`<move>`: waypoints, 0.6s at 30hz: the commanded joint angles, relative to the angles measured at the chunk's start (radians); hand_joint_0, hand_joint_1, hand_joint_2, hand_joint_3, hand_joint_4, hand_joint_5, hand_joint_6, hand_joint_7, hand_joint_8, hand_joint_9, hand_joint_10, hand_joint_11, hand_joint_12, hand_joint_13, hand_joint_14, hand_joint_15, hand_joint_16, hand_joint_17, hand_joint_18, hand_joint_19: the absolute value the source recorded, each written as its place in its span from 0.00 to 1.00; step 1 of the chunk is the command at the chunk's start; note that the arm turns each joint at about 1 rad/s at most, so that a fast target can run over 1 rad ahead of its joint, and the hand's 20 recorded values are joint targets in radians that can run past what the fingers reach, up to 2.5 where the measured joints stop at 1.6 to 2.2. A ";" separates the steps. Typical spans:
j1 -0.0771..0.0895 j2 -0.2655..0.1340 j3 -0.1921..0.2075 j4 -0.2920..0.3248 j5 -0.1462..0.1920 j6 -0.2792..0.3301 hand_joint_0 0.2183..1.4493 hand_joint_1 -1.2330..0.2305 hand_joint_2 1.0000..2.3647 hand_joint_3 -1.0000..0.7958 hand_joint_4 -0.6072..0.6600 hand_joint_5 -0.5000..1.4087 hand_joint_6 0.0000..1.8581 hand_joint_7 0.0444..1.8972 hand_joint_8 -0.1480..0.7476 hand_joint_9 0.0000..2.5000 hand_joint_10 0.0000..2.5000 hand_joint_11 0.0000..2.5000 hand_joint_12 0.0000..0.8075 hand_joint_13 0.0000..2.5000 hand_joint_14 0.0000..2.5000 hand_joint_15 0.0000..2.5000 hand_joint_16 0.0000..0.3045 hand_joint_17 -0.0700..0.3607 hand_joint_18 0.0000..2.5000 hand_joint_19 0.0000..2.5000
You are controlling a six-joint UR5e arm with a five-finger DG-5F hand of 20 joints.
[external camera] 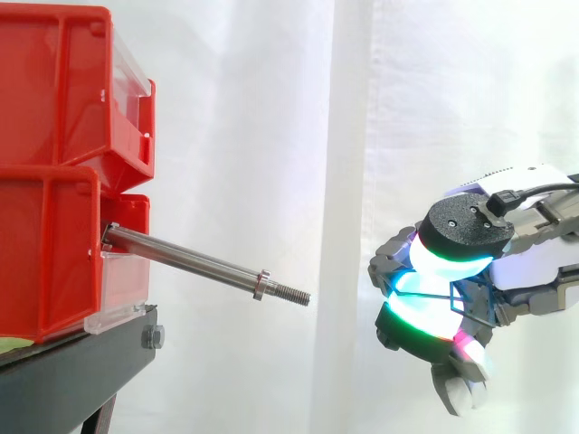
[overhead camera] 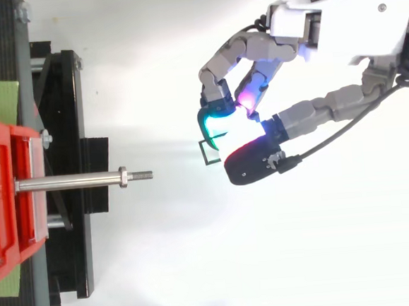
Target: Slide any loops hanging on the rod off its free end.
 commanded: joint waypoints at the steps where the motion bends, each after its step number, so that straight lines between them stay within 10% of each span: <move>1: 0.000 0.000 0.000 0.001 0.000 0.000 0.30 0.39 0.01 0.37 0.58 0.19 0.49 0.61 0.51 0.41 0.01 0.30 0.42 0.37 0.01 0.19 0.17 0.44 0.34 0.23; 18: 0.003 0.000 0.000 0.001 0.000 0.000 0.29 0.36 0.00 0.54 0.56 0.20 0.49 0.61 0.57 0.43 0.01 0.29 0.51 0.38 0.01 0.18 0.22 0.51 0.37 0.20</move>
